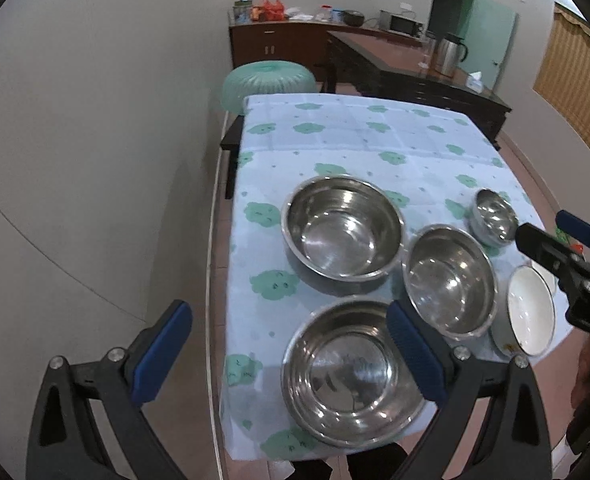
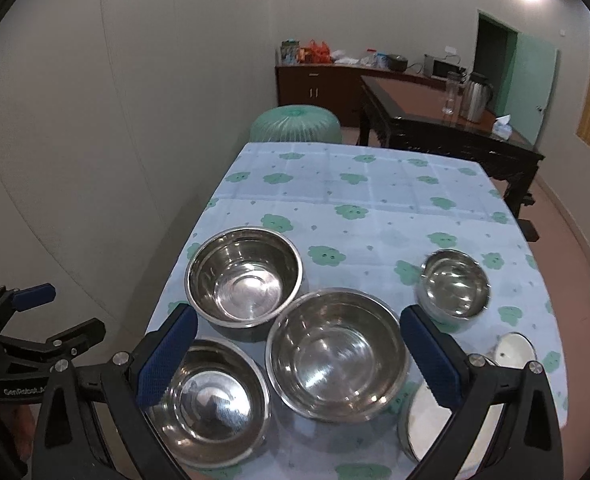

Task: Organize plates and bowls
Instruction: 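Lower the left tool onto a large steel bowl rim while the right tool grips another steel bowl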

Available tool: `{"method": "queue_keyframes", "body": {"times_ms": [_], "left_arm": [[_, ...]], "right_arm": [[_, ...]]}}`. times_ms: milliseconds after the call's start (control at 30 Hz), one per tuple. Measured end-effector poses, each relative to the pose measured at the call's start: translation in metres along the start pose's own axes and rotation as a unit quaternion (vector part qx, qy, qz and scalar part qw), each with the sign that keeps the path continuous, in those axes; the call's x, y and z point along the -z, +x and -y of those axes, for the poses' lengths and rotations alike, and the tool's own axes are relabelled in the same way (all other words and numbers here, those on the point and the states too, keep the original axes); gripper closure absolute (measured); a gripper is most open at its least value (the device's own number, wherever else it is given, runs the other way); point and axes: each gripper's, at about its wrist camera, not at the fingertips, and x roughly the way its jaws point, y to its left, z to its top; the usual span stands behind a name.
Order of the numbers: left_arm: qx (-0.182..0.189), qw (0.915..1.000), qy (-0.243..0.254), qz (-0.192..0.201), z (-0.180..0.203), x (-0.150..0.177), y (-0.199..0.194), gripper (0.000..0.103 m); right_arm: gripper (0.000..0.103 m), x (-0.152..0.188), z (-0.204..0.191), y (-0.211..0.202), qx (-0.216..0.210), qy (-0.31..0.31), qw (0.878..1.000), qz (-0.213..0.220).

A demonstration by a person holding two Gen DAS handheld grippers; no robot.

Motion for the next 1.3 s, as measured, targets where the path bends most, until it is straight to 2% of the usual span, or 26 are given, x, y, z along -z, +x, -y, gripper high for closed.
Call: {"method": "queue_keyframes", "body": {"times_ms": [233,300,533,867,1133,1233,1300], "left_arm": [[-0.028,0.9992,-0.028,-0.008,-0.004,-0.021,0.018,0.004],[-0.041,0.9985,-0.033,-0.014,-0.004,-0.027,0.027,0.004],[-0.053,0.9968,-0.044,-0.041,-0.003,-0.037,0.057,0.004],[-0.073,0.9929,-0.046,-0.083,-0.005,-0.04,0.113,0.004],[-0.076,0.9863,-0.064,-0.132,-0.013,-0.04,0.161,0.008],[-0.074,0.985,-0.063,-0.142,-0.014,-0.041,0.173,0.008],[-0.072,0.985,-0.064,-0.143,-0.015,-0.042,0.178,0.009]], "right_arm": [[0.001,-0.024,-0.001,0.049,-0.039,-0.033,0.999,-0.02],[0.001,-0.029,0.004,0.057,-0.046,-0.031,0.998,-0.021],[0.001,-0.05,0.018,0.104,-0.062,-0.025,0.997,-0.047],[0.005,-0.055,0.023,0.159,-0.075,-0.039,0.991,-0.099],[0.005,-0.055,0.019,0.205,-0.09,-0.053,0.984,-0.141],[0.01,-0.055,0.017,0.224,-0.091,-0.058,0.981,-0.159],[0.018,-0.055,0.018,0.232,-0.091,-0.057,0.98,-0.168]]}}
